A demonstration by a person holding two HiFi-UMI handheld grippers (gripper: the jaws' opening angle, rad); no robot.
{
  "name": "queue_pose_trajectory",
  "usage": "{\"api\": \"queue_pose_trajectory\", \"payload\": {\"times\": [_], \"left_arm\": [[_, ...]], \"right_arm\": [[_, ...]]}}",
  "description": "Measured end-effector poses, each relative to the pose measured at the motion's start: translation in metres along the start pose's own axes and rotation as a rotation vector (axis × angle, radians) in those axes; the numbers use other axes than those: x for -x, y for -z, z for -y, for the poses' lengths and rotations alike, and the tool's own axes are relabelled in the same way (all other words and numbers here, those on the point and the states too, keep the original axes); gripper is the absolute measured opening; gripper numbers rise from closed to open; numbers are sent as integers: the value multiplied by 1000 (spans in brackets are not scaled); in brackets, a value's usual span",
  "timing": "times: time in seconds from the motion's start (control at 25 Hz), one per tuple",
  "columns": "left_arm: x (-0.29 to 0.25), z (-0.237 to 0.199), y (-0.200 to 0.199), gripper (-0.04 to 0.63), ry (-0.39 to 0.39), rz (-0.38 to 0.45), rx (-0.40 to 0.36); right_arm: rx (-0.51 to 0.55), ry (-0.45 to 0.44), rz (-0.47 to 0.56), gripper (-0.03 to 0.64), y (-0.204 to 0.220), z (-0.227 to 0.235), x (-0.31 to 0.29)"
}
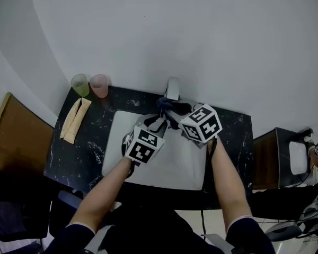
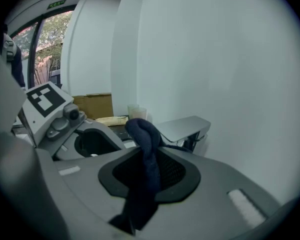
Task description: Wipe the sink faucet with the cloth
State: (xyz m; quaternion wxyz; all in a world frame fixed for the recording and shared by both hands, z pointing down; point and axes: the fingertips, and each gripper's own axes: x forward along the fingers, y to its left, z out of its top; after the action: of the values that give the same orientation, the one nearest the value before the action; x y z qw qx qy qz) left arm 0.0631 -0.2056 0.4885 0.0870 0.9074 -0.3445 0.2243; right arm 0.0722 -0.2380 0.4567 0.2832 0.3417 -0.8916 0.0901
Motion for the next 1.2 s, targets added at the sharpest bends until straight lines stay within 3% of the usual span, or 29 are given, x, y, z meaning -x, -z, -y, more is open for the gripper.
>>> {"api": "queue_pose_trajectory", "payload": {"times": [0.32, 1.2], "left_arm": [[3, -3, 3, 112, -10, -5, -3], [3, -4, 2, 111, -3, 12, 6]], "right_arm": [[-1, -58, 7, 78, 7, -24, 9], [-97, 114, 35, 80, -9, 40, -19]]}}
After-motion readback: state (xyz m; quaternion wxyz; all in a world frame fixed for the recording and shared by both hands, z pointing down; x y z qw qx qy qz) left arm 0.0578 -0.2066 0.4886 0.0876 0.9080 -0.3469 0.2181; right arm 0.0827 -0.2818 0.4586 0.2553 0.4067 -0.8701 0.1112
